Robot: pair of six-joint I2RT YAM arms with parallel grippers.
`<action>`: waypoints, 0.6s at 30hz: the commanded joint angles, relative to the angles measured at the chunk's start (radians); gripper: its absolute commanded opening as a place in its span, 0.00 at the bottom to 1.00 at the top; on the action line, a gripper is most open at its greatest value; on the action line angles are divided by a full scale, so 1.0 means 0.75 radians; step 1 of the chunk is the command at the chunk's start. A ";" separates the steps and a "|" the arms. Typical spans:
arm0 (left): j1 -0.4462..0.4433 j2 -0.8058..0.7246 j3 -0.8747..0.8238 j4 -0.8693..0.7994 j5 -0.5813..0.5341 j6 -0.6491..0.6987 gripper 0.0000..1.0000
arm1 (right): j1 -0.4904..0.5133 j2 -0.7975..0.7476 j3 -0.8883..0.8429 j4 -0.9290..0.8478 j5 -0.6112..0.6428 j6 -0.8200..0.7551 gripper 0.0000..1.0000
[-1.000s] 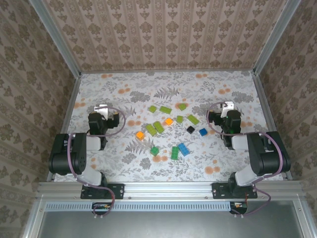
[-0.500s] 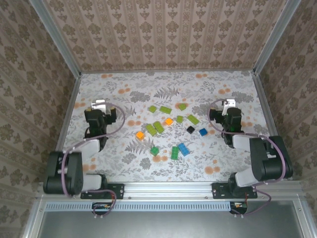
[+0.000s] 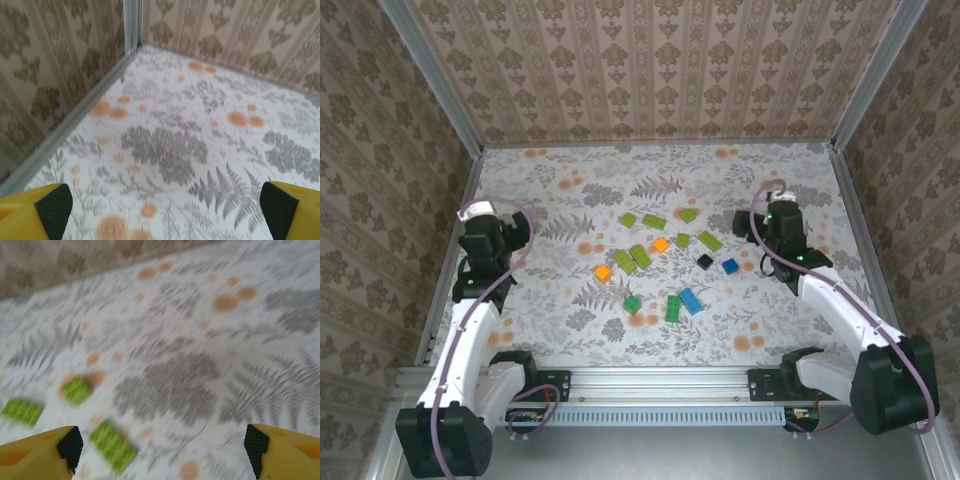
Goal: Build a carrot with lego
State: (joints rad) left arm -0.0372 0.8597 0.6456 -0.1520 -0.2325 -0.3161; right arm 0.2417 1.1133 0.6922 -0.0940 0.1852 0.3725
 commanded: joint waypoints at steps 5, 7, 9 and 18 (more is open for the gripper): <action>0.015 0.025 -0.004 -0.055 0.184 -0.153 1.00 | 0.541 0.025 0.175 -0.568 0.173 0.357 0.93; 0.015 0.075 0.009 -0.050 0.210 -0.207 1.00 | 0.644 0.106 0.214 -0.637 0.145 0.448 0.92; 0.016 0.141 0.035 -0.073 0.193 -0.219 1.00 | 0.748 0.198 0.271 -0.704 0.158 0.504 0.91; 0.014 0.318 0.105 -0.153 0.093 -0.231 1.00 | 1.020 0.577 0.484 -0.863 0.190 0.679 0.78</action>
State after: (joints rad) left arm -0.0319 1.1007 0.6758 -0.2405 -0.1345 -0.4683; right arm 0.9783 1.5150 1.0195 -0.6525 0.3035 0.7929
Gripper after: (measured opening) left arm 0.993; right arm 0.783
